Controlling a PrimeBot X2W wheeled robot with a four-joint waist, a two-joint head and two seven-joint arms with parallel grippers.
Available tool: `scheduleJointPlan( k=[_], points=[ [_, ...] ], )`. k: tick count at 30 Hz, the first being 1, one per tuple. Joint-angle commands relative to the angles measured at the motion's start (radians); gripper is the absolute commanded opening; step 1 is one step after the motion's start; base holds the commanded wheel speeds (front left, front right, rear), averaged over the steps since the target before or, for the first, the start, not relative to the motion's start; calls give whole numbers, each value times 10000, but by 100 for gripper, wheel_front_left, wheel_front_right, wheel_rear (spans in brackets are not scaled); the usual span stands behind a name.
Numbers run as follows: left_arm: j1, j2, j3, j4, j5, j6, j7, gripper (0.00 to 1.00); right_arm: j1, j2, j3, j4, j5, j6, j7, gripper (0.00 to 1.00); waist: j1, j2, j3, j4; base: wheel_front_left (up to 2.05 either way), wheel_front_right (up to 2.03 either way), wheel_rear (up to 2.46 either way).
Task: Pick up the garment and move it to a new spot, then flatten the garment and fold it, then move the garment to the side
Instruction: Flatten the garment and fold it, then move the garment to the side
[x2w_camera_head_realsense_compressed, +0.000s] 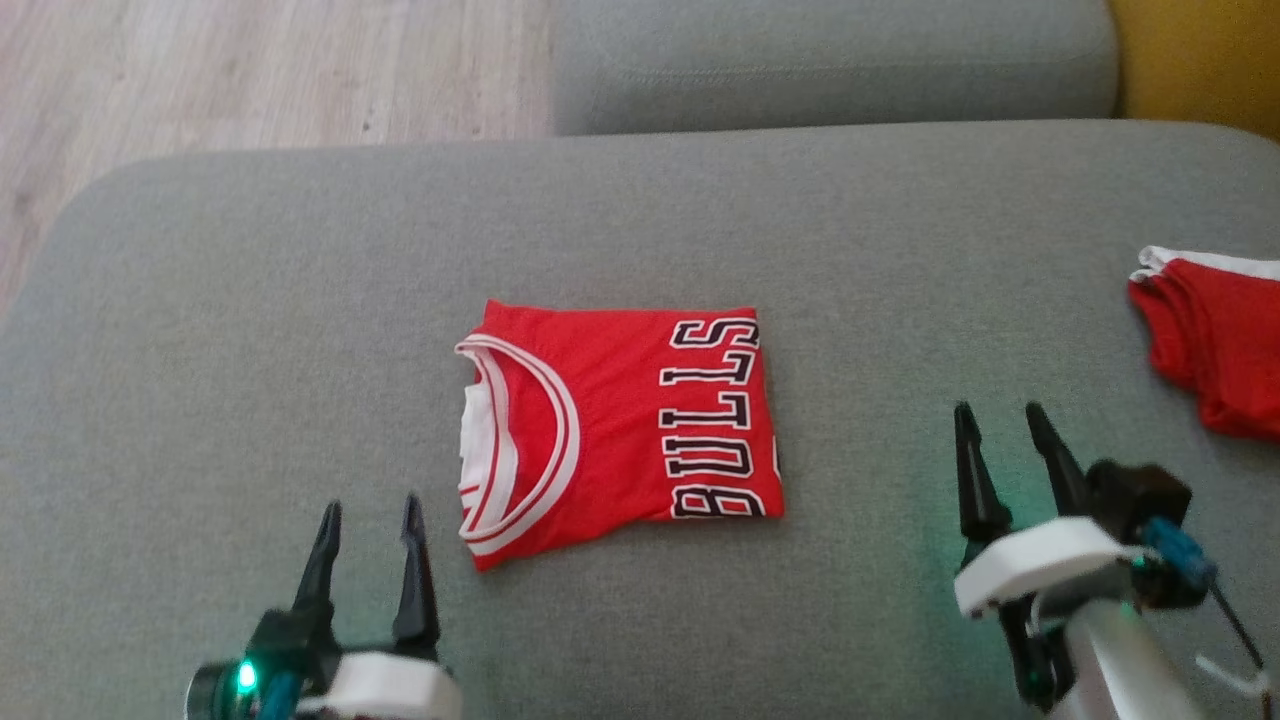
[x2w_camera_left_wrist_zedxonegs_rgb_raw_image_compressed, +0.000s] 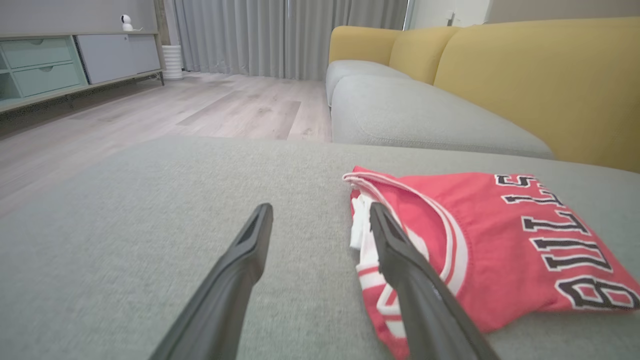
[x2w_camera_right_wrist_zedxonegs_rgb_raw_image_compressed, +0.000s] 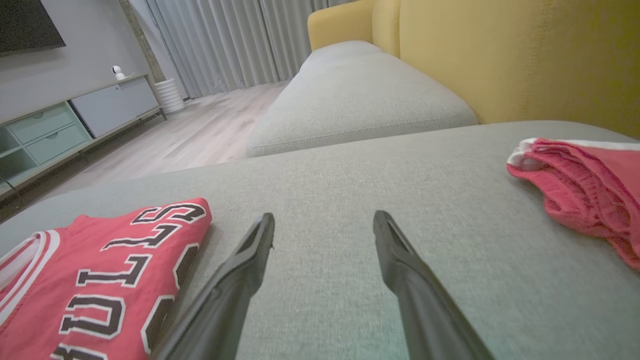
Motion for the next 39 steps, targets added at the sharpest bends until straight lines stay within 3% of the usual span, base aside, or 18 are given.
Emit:
scheduleJointPlan(
  k=[1,18,25,30,39],
  points=[
    [-90,41,404,-268,113,79,-53,100,-49,39,290,-322,94,2,-111,100,0,0,-155,-129,0,0,0],
    [192,41,584,-398,65,74,-53,100,194,40,970,-192,835,2,-112,100,0,0,57,-21,0,0,0],
    [-328,41,-54,-263,-155,-135,-53,100,-1127,41,2368,578,1766,2,-112,100,0,0,825,798,0,0,0],
    [-468,41,-359,-145,-242,-168,-53,100,-2037,41,2835,1818,2391,2,-112,100,0,0,1100,1530,0,0,0],
    [-613,41,-369,-207,-234,-228,-53,100,-2621,41,3944,3464,4473,2,-109,100,0,0,1388,2308,0,0,0]
  ],
)
